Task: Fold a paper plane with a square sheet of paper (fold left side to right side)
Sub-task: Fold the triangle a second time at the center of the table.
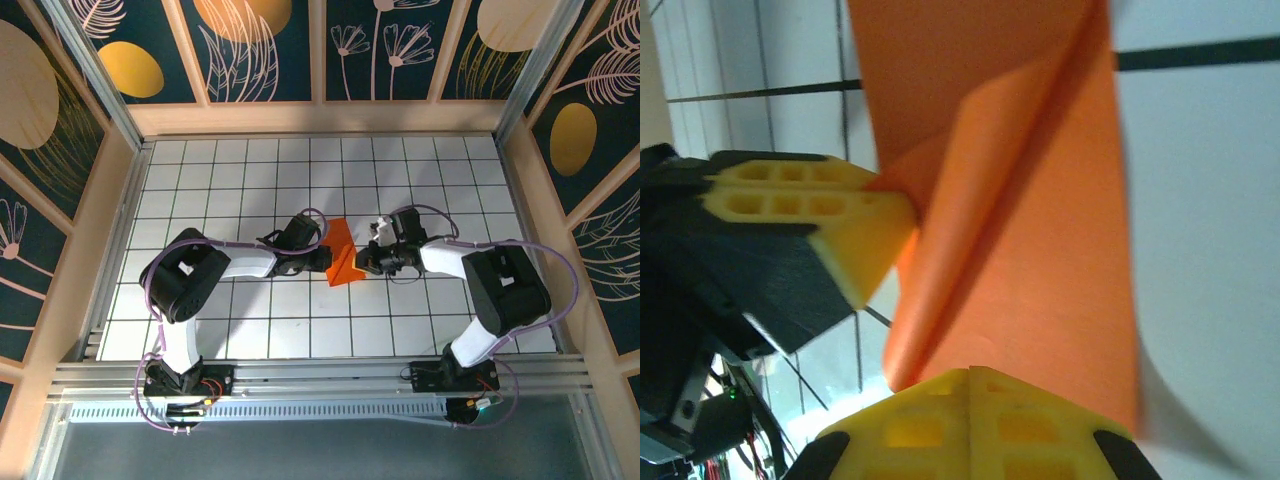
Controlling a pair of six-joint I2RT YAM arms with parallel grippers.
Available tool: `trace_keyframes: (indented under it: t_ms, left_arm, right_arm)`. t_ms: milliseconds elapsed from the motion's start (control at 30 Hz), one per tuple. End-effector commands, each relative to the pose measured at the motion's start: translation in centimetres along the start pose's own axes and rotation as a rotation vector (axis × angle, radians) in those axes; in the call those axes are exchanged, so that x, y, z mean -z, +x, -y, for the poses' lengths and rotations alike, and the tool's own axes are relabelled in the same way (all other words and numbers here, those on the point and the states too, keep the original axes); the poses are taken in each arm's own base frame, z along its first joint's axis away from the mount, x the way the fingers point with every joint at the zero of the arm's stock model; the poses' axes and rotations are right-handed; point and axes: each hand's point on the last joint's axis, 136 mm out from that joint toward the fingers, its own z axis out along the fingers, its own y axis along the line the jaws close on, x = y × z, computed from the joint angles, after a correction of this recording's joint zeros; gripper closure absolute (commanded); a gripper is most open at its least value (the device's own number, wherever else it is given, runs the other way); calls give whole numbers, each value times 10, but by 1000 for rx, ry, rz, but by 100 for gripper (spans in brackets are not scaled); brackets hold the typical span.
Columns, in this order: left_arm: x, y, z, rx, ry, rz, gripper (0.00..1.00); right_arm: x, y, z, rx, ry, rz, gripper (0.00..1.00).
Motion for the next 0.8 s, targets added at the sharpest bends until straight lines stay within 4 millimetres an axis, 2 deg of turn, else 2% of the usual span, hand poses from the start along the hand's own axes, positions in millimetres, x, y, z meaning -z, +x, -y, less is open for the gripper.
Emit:
trace_keyframes:
  t_ms: [0,167,300,767]
  left_arm:
    - [-8,15,-17,1,-50,-58,100]
    - [-8,15,-16,0,-50,-59,100]
    - [-8,16,-17,1,-52,-61,100]
    - [-8,17,-18,0,-53,-63,100]
  right_arm:
    - [-8,-10,-21,22,-49,12,100]
    - [-18,-20,-32,30,-76,22,100]
    - [-28,-18,-35,38,-79,-4,100]
    - [-41,-4,0,-12,34,-40,100]
